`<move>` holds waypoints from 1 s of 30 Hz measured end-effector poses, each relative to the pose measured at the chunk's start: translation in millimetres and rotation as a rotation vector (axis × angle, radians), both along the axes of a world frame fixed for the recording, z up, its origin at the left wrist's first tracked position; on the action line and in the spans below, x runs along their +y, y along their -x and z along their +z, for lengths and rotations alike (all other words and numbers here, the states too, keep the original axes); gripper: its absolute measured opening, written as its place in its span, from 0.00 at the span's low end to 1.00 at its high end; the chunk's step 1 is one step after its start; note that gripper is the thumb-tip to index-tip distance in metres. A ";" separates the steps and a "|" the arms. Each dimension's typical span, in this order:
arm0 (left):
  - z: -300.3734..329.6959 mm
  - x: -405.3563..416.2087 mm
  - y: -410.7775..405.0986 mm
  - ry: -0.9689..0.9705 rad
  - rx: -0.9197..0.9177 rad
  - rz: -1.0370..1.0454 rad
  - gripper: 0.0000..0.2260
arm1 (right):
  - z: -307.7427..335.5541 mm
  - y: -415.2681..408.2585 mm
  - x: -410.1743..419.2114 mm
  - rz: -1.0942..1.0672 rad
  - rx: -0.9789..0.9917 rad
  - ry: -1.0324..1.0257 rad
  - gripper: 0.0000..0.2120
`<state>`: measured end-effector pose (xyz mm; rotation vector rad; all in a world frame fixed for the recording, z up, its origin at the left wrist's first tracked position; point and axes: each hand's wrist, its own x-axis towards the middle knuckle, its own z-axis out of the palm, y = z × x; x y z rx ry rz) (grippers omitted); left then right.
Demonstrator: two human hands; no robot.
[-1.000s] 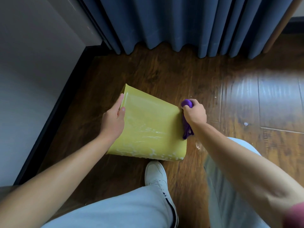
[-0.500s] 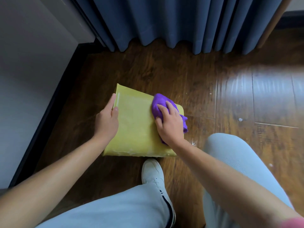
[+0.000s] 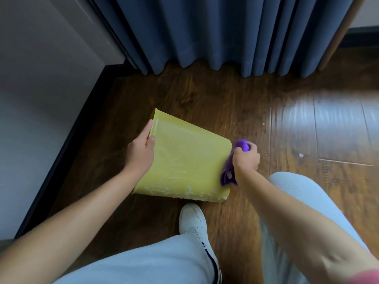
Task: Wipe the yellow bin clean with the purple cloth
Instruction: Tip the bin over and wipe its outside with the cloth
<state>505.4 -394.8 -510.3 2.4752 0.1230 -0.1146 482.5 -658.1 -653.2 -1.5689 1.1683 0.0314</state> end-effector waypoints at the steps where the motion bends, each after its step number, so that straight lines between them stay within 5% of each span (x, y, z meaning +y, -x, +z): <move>1: -2.3 1.7 -0.8 0.001 0.003 0.005 0.22 | 4.4 -4.5 1.9 0.056 -0.084 0.052 0.21; 6: -3.3 5.2 1.9 -0.018 -0.009 0.005 0.23 | 14.3 -23.8 7.4 0.647 -0.113 0.248 0.24; 14: -2.9 7.9 -0.7 0.038 0.031 0.009 0.22 | 28.5 -10.5 -5.4 0.853 0.210 0.360 0.18; 21: 10.5 -11.7 -12.4 -0.043 -0.044 -0.129 0.20 | 68.2 -17.8 -13.3 0.576 -0.333 0.443 0.18; 30: 35.9 -8.5 4.6 0.116 0.259 -0.437 0.35 | 70.6 -18.3 -36.5 0.402 -0.349 0.259 0.19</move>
